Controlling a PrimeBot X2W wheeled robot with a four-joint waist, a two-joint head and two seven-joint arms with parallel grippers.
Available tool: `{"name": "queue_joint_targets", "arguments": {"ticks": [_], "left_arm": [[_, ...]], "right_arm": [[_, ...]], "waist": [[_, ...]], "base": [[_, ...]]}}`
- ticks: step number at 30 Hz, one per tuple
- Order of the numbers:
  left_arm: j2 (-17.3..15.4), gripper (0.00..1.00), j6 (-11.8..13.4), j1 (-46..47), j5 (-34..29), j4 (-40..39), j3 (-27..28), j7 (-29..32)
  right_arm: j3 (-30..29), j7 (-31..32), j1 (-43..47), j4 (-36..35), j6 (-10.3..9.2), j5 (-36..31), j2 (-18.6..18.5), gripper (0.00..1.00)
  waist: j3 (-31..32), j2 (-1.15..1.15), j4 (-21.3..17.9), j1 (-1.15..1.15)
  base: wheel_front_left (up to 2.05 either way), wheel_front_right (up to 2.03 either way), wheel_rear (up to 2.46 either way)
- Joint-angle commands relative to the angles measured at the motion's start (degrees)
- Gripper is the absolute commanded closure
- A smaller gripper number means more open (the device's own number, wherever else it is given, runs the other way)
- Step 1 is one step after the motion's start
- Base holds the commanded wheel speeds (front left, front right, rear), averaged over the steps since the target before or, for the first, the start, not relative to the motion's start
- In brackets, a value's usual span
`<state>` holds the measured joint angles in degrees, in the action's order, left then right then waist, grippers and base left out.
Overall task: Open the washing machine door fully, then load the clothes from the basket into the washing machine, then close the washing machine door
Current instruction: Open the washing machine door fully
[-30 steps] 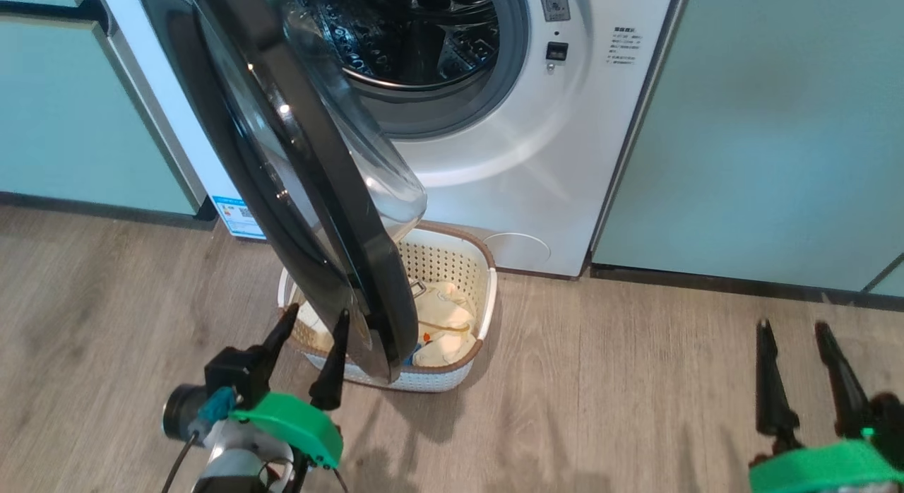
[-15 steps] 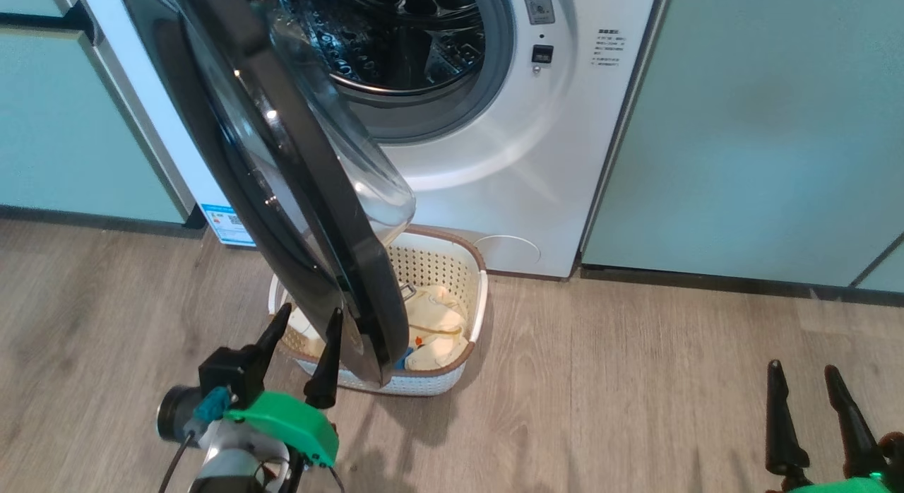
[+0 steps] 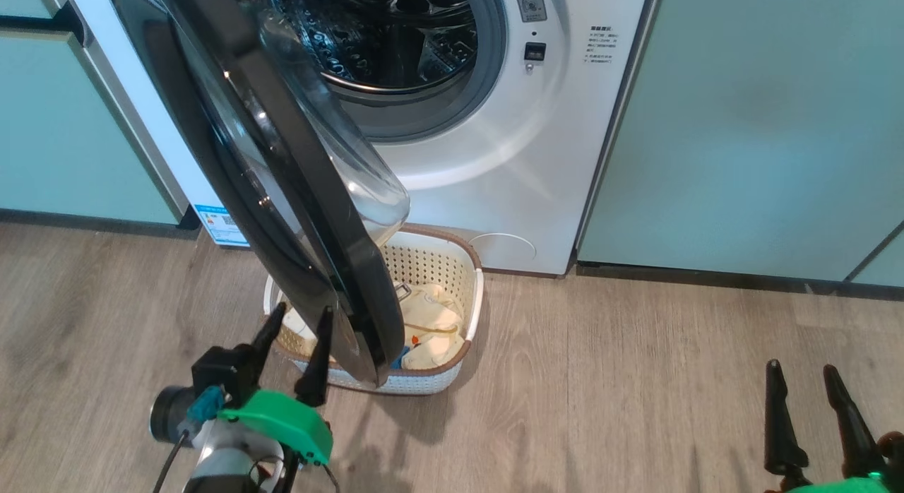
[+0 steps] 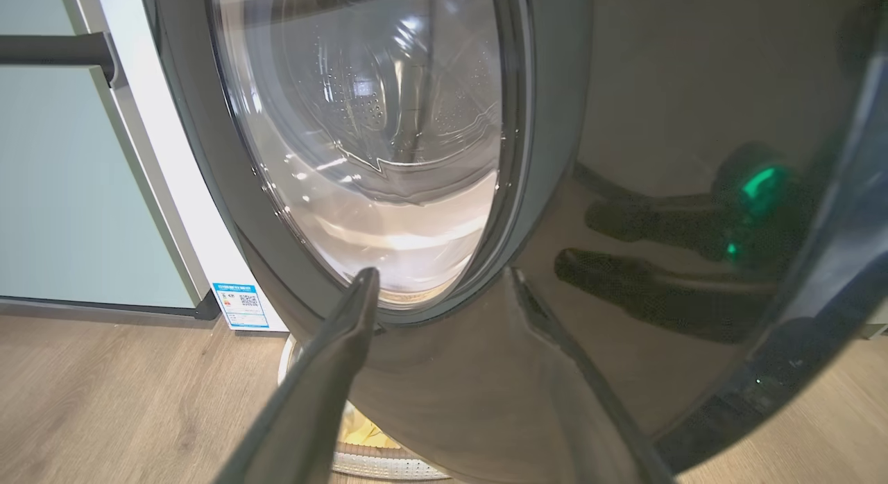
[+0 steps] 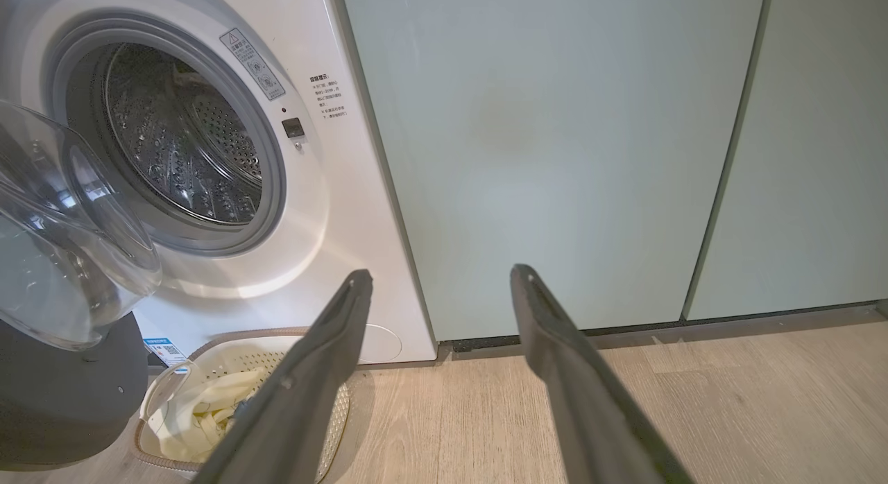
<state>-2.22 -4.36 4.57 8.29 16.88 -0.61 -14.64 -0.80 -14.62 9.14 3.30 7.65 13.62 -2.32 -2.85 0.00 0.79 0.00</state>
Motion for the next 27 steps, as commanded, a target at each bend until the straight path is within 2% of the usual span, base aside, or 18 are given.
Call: {"name": "queue_joint_targets", "arguments": {"ticks": [1, 7, 16, 21, 27], "left_arm": [[-0.8, 1.00, 0.2, 1.4, -0.7, -1.7, 2.0, -0.4], [-0.8, 1.00, 0.3, 1.7, -0.7, -2.0, 2.3, -0.4], [-0.9, 1.00, 3.0, 2.4, -2.1, -6.1, 4.8, -0.4], [-1.4, 1.00, 6.0, 3.5, -3.5, -12.4, 7.3, -0.4], [-2.8, 1.00, 8.2, 5.8, -4.8, -24.5, 10.0, -0.4]], "right_arm": [[1.3, -0.4, -1.3, -2.0, -0.16, 0.5, -0.6, 0.00], [1.4, -0.4, -1.5, -1.9, -0.16, 0.6, -0.6, 0.00], [1.2, -0.4, -1.8, -2.1, -0.16, 1.2, -0.6, 0.00], [1.0, -0.4, -1.8, -2.3, -0.16, 1.5, -0.6, 0.00], [0.6, -0.4, -1.6, -2.3, -0.16, 1.4, -0.6, 0.00]], "waist": [[0.0, 0.00, 0.0, 0.00], [-0.2, 0.00, -0.1, 0.00], [-0.5, 0.00, -0.2, 0.00], [-0.6, 0.00, 0.1, 0.00], [-0.3, 0.00, 0.5, 0.00]], "base": [[0.00, 0.00, 0.00], [0.00, 0.00, 0.00], [0.00, 0.00, 0.00], [0.00, 0.00, 0.00], [0.00, 0.00, 0.00]]}}
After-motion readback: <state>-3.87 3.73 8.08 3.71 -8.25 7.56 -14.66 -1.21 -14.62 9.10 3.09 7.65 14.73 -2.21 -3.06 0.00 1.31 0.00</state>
